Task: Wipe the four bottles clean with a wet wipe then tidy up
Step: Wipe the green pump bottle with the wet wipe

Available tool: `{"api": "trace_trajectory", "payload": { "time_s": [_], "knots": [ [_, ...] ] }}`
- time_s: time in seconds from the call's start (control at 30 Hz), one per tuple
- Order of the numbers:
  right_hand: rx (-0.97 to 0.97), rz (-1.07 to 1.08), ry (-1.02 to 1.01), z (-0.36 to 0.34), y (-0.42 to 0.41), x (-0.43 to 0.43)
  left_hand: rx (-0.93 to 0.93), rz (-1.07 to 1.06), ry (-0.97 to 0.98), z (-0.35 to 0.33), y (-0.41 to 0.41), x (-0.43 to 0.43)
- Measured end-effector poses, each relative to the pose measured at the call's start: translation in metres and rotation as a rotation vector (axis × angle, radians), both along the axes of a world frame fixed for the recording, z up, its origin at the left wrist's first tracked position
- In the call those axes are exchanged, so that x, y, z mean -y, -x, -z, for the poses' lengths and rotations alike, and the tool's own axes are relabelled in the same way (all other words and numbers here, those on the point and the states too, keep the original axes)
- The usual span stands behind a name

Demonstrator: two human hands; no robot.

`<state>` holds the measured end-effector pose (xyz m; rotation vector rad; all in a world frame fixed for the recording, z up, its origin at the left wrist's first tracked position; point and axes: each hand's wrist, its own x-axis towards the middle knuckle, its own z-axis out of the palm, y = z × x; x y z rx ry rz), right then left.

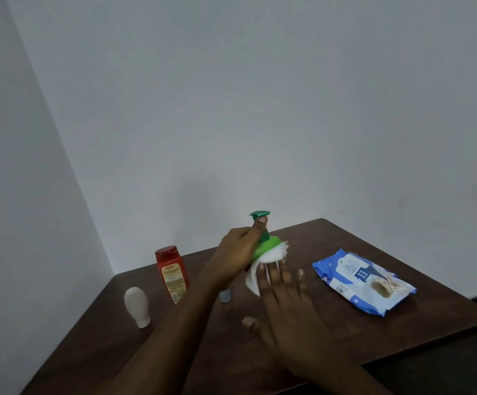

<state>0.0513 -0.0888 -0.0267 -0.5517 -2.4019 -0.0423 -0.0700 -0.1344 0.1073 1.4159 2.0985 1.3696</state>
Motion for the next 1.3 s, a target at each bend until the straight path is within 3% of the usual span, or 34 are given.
{"api": "trace_trajectory", "payload": {
  "time_s": [0.13, 0.3, 0.47, 0.67, 0.8, 0.9, 1.13, 1.3],
  "knots": [
    [-0.069, -0.004, 0.051, -0.025, 0.005, -0.006, 0.066, 0.090, 0.111, -0.016, 0.008, 0.005],
    [-0.248, -0.065, 0.333, -0.020, -0.007, -0.002, 0.113, 0.159, 0.146, -0.018, 0.013, 0.009],
    [-0.288, -0.153, 0.145, -0.024, -0.011, 0.002, 0.116, 0.163, 0.119, -0.019, 0.005, 0.008],
    [-0.778, -0.230, 0.526, -0.057, -0.002, -0.018, 0.109, 0.181, 0.136, -0.022, 0.007, 0.010],
    [-0.775, -0.232, 0.535, -0.061, -0.001, -0.029, 0.063, 0.201, 0.169, -0.023, 0.008, 0.009],
    [-0.795, -0.337, 0.702, -0.069, -0.001, -0.037, 0.050, 0.209, 0.195, -0.022, 0.010, 0.009],
    [-0.555, -0.446, 0.714, -0.081, -0.006, -0.068, 0.041, 0.238, 0.240, -0.026, 0.011, 0.014],
    [-0.706, -0.451, 0.776, -0.071, -0.011, -0.072, 0.090, 0.241, 0.135, -0.012, 0.004, 0.018]
  ]
}}
